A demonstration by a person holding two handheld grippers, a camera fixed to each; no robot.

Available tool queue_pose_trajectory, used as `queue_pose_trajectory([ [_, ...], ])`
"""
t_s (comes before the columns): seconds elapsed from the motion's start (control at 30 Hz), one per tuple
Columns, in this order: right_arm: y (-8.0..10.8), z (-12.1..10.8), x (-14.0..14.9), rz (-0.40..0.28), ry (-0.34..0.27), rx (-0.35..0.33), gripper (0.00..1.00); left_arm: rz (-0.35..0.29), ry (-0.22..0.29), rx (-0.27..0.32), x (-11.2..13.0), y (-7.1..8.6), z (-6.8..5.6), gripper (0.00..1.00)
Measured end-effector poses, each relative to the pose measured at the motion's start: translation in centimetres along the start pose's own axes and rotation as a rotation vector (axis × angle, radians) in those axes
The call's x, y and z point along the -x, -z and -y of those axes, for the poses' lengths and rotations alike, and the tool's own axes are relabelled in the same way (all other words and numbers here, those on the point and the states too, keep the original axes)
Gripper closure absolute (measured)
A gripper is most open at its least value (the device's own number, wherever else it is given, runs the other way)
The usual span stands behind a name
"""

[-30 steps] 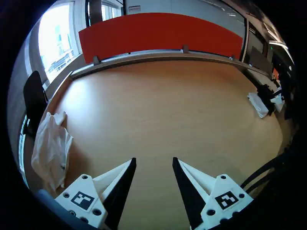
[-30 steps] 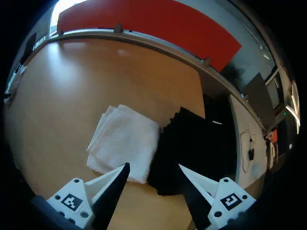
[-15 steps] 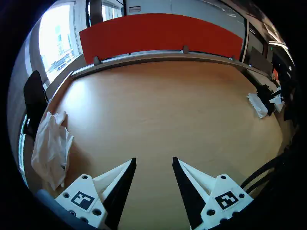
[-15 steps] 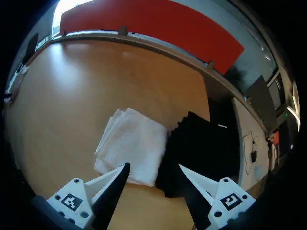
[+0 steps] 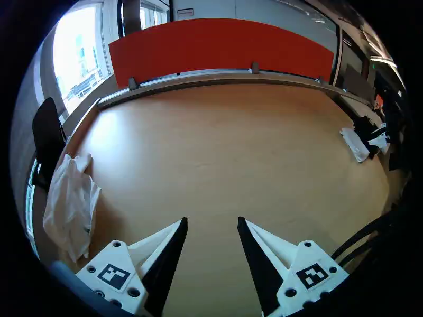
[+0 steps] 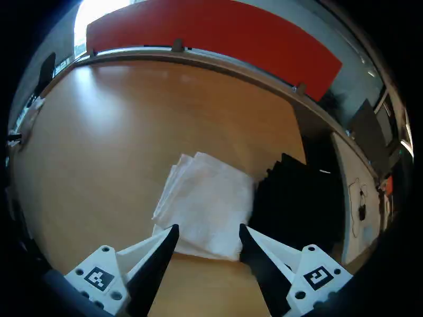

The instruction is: Fold towel

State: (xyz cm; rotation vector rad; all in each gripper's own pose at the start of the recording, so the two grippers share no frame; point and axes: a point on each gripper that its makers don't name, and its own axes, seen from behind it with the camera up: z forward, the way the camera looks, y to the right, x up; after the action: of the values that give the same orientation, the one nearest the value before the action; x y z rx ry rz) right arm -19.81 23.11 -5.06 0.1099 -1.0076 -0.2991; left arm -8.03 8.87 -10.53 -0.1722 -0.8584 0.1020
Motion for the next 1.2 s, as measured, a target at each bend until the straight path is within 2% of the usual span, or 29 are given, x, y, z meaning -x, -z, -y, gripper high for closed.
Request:
queue_pose_trajectory([
  [0.6, -1.9, 4.9, -0.2, -0.003, 0.002, -0.077, 0.14, 0.005, 0.011, -0.009, 0.5, 0.1, 0.4, 0.31],
  [1.2, -3.2, 6.4, 0.4, 0.009, -0.005, -0.091, 0.17, 0.011, 0.016, -0.013, 0.8, 0.2, 0.8, 0.31],
])
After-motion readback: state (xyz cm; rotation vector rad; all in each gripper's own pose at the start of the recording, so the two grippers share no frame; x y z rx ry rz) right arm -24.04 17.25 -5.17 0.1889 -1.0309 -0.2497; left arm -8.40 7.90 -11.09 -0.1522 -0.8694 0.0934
